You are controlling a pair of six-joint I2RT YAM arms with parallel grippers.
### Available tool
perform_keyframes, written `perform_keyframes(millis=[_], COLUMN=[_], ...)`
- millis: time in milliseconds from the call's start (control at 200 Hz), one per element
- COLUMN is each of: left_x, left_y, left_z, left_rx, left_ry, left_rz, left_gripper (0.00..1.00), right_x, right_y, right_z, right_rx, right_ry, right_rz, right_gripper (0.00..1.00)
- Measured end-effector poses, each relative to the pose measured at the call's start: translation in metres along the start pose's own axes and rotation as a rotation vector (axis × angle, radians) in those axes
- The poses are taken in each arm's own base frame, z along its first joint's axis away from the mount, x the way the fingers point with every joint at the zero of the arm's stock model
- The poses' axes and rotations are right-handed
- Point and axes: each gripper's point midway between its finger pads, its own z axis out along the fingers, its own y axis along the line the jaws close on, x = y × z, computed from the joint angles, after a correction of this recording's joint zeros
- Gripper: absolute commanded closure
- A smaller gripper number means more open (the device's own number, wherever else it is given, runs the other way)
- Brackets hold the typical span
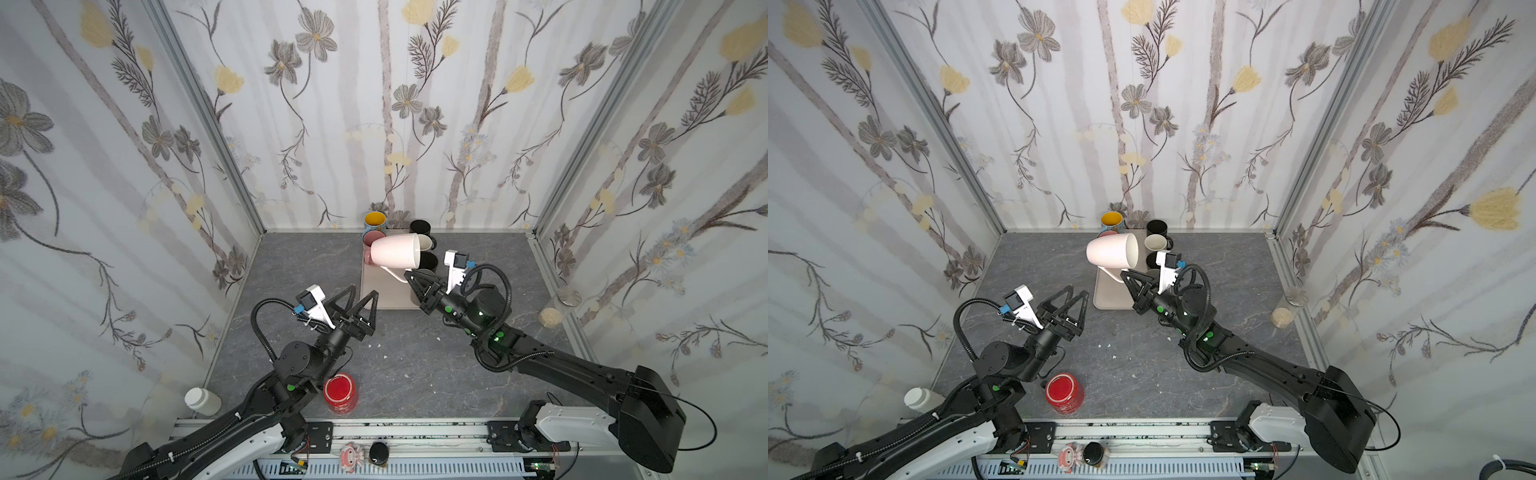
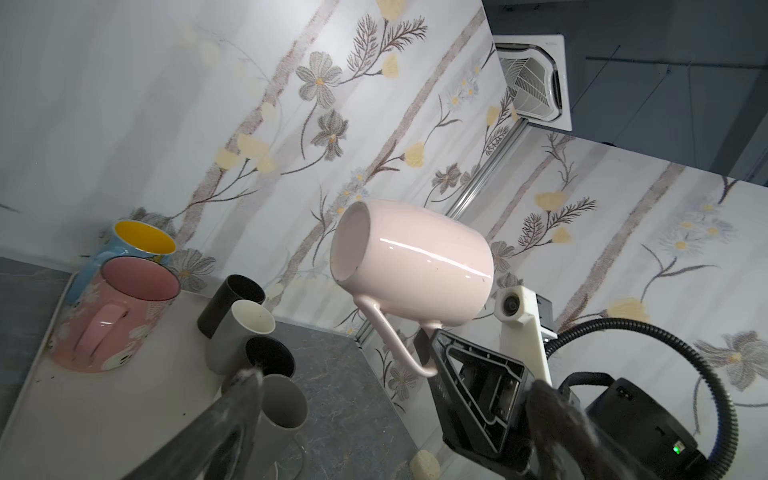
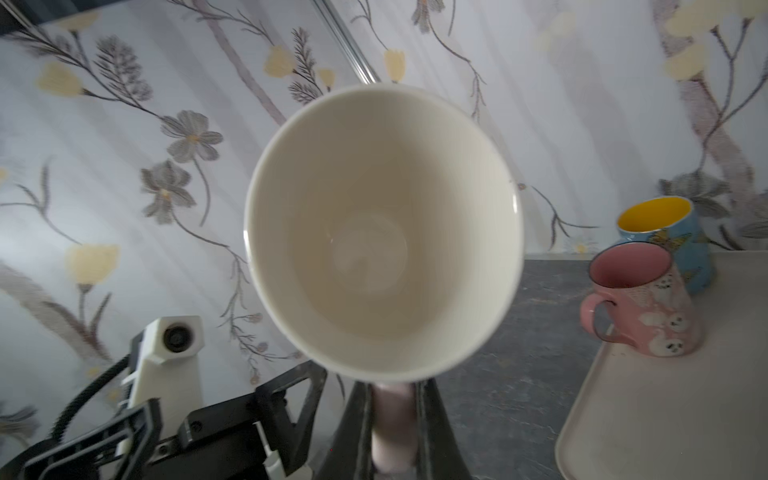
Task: Turn the mug right side up
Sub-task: 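Turn the pink mug upright with the left gripper while the right gripper grasps it, then carry the pink mug to the tray with the right gripper while the left withdraws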
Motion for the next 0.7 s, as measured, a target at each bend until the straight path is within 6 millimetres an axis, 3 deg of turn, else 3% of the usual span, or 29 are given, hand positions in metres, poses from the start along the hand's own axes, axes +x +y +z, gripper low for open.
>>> perform_keyframes(millis=[80,145,285,425,699], left_x=[-0.006,-0.009,-0.012,-0.015,-0.014], left_y=[0.011,0.020,0.034,0.042,0.051], left_z=[-0.011,-0.019,-0.032,-0.040,-0.047], left_rx=[-0.043,-0.077,-0.130,-0.166,-0.200], left_ry=[-0.024,-0.038,-0.054,-0.063,-0.058], left_rz=[0.002,0.004,0.008,0.013,0.026], left_gripper=[0.00,0.00,0.00,0.00,0.00], right_x=[0.003,0.018,0.075,0.128,0.155], right_y=[-0.013,-0.030,-0.083,-0.135,-0.177], right_z=[0.018,0.036,0.069,0.082,0.106], right_rx=[0.093,0.167,0.343,0.492,0.598], right_ry=[0.056,0.145,0.382,0.599,0.727], right_rz=[-0.071,-0.127,-0.242,-0.349,-0.503], right_gripper=[1.00,1.00,1.00,1.00,1.00])
